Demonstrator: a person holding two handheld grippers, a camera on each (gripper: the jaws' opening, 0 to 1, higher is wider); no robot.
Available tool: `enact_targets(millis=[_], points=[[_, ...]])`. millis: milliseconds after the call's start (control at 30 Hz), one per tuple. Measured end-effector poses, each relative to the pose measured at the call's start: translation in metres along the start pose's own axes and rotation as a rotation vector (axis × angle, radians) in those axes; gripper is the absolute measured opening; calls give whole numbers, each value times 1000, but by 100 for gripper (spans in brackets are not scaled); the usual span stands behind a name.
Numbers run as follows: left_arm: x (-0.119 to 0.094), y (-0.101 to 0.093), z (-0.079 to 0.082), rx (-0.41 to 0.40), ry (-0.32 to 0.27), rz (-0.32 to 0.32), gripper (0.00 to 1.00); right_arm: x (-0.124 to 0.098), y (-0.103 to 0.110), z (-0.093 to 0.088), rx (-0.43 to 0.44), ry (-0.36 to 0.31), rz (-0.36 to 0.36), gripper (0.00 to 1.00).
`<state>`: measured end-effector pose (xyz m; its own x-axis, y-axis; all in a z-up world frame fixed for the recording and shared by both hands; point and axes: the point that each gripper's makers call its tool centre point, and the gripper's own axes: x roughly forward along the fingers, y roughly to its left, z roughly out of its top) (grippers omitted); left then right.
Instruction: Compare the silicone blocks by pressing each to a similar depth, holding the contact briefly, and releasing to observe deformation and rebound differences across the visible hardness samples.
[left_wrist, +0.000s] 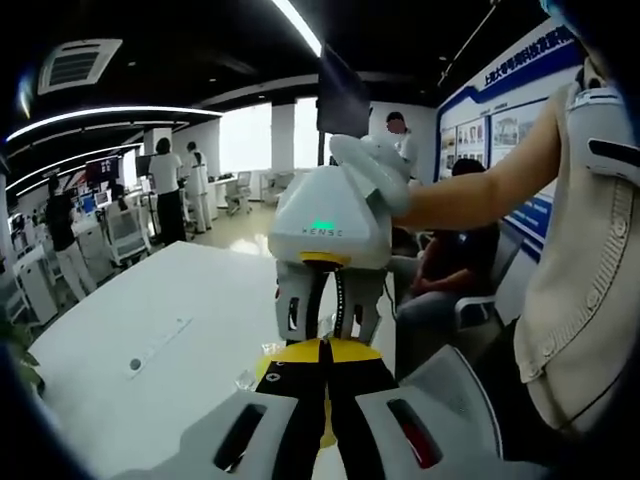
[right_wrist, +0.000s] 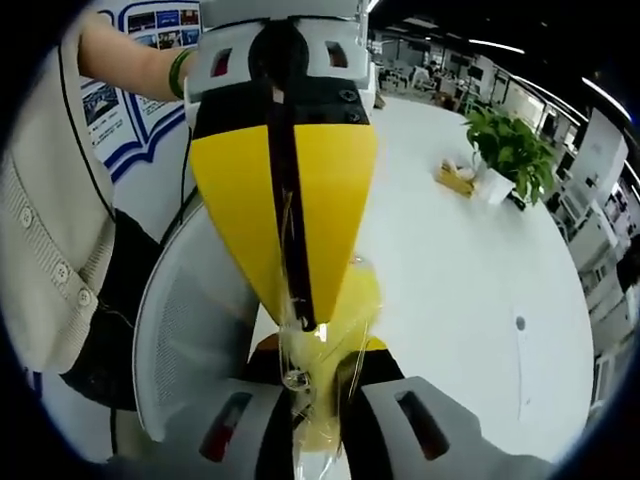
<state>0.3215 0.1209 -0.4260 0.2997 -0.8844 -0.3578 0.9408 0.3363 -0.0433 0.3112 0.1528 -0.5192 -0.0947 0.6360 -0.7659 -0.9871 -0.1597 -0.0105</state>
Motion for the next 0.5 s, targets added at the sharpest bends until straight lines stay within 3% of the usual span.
enact_targets(millis=[500], points=[[10,-27,7,15,17,2,0,-1,1,4,-11,-35,9,8]])
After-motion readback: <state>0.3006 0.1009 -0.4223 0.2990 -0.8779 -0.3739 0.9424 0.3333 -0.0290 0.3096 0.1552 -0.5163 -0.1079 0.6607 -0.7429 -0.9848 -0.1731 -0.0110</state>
